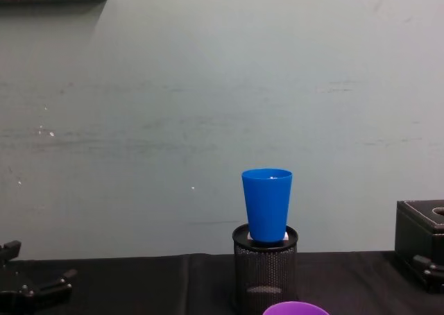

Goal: Pick up one cup with a gripper and tap it against the other cup.

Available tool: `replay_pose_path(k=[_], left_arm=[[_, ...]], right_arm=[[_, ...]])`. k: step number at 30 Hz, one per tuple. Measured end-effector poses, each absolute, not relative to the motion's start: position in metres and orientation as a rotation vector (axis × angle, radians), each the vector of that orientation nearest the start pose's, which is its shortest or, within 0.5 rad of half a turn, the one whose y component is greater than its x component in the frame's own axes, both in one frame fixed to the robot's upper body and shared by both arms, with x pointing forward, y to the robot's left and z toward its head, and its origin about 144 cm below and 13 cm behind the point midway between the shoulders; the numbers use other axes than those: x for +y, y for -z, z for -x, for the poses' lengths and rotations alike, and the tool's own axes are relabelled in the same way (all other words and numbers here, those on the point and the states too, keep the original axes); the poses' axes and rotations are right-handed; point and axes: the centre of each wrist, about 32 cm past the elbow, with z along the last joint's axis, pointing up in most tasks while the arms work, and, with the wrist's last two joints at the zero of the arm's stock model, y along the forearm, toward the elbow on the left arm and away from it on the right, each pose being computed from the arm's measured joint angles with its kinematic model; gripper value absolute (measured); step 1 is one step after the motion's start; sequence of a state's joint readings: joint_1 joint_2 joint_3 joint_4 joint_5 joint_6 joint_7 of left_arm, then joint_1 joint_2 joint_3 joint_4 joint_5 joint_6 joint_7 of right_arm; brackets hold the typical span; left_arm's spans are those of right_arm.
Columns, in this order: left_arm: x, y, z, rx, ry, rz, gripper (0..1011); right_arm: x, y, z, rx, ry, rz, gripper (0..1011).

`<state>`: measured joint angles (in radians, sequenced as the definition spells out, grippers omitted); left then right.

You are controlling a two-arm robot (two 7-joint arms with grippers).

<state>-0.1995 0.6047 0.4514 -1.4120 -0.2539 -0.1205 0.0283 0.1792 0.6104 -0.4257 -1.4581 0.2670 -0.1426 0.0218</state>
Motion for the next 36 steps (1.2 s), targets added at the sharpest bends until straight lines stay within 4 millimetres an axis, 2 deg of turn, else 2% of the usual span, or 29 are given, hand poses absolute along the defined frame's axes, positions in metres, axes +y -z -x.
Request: replay_pose_path(k=[5,11,15,21,36], left_arm=[[0.31,-1.14,-0.489,-0.285,-1.248,-0.305,1000],[0.31,-1.14,-0.489,-0.285,-1.248,-0.304,1000],[0.31,-1.14,-0.489,-0.285,-1.248,-0.304,1000],[0.31,-1.14,-0.489,-0.285,-1.248,-0.304,1000],[0.31,-1.14,-0.489,-0.285,-1.248,-0.304,1000]], right_arm=[[-0.307,-1.147,-0.474,-0.256,1.124,0.21,1004],[-0.302,-1.13,-0.456,-0.176,0.924,0.137,1004],[-0.295,-1.12,-0.451,-0.149,0.829,0.118,1004],[-0.284,-1.11,-0.455,-0.12,0.749,0.113,1004],[-0.26,-1.11,-0.475,-0.086,0.692,0.111,1004]])
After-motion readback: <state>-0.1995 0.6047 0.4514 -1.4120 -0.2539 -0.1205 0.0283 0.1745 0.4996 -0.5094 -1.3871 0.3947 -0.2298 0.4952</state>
